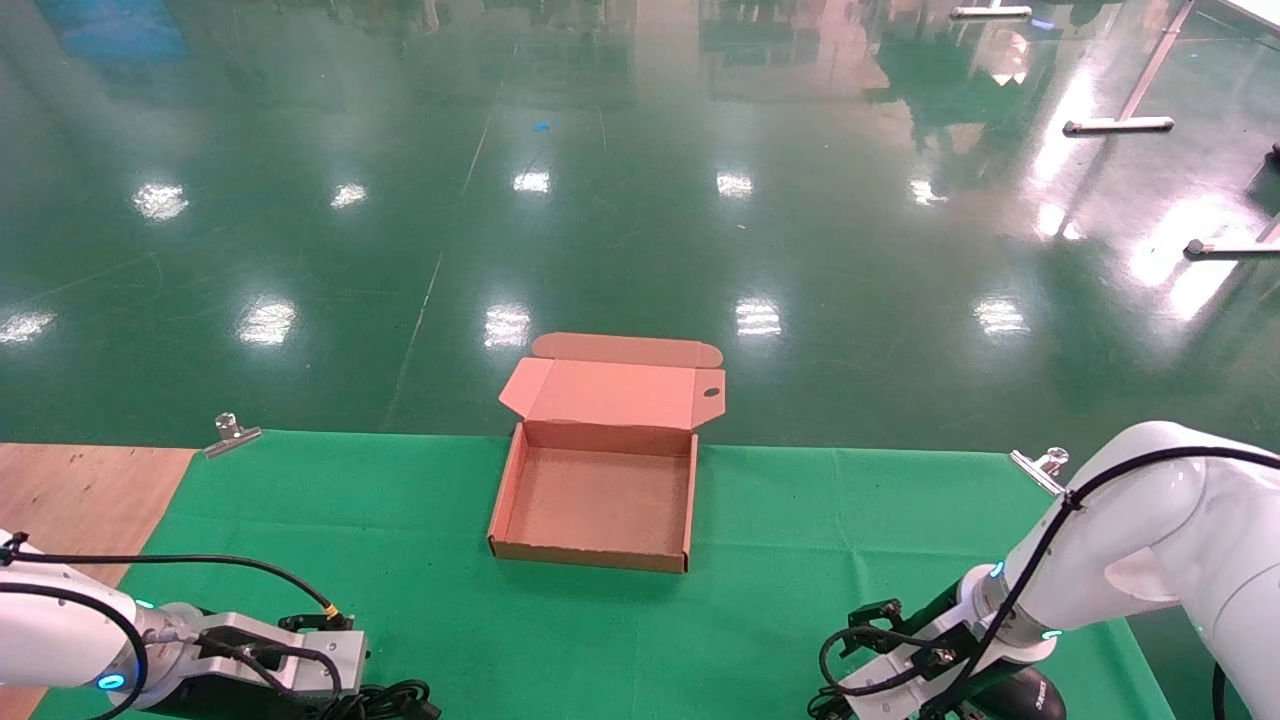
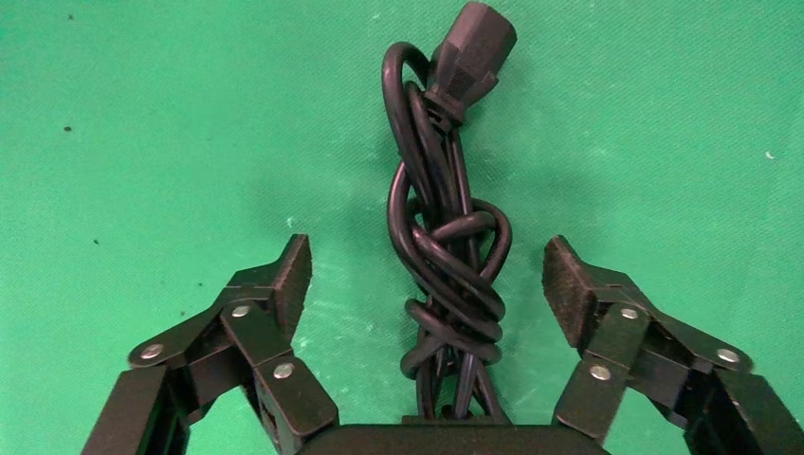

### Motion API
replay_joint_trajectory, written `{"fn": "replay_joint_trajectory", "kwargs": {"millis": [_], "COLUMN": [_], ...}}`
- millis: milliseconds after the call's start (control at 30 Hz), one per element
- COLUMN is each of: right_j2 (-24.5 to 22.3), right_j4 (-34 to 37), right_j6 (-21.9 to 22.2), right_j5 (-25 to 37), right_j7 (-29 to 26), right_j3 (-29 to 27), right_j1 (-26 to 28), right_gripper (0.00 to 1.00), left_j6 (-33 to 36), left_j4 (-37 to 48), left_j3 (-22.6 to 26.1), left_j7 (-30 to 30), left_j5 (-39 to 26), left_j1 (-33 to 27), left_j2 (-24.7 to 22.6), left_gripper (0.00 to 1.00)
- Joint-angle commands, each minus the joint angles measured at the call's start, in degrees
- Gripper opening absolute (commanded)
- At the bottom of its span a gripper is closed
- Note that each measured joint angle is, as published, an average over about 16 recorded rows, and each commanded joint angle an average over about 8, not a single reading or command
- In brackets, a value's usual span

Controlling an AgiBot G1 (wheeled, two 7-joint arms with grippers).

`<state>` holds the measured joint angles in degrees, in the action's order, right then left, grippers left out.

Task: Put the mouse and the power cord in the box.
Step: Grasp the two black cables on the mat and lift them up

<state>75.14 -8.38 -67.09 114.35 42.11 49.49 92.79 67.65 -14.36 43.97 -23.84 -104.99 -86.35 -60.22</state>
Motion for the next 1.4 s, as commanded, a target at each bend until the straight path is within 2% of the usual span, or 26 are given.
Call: {"fn": "replay_joint_trajectory", "kwargs": {"millis": [33,400,1000,1200,1400], "right_j2": [0.4,1.5,1.7,1.3,-0.5], "right_j4": [1.0,3.2,3.1,3.0,3.4], "right_j6": [0.4,2.5,2.9,0.7,-4.6], "right_j5": [0.0,-0.3,-1.0,-1.9,-4.4], "right_j7": [0.5,2.3,3.2,3.4,4.0], "right_j3": [0.0,0.0,0.0,-0.4,-2.0], "right_j1": [0.2,0.6,0.7,2.7,7.1], "right_gripper": [0.00,0.00,0.00,0.00,0.00], "left_j6": [-0.1,-0.8,-0.7,1.1,4.5], "left_j4": [0.5,3.0,5.6,5.0,2.4], "left_j3": [0.0,0.0,0.4,0.1,0.0], "left_j7": [-0.4,-2.3,-5.4,-6.1,-6.1], "left_j5": [0.0,-0.1,-0.5,-0.2,0.0], "left_j1": [-0.1,-0.8,-1.4,-3.8,-7.5], "left_j2": [-0.1,-0.8,-1.4,-0.8,0.2], "left_gripper": [0.00,0.00,0.00,0.00,0.00]}}
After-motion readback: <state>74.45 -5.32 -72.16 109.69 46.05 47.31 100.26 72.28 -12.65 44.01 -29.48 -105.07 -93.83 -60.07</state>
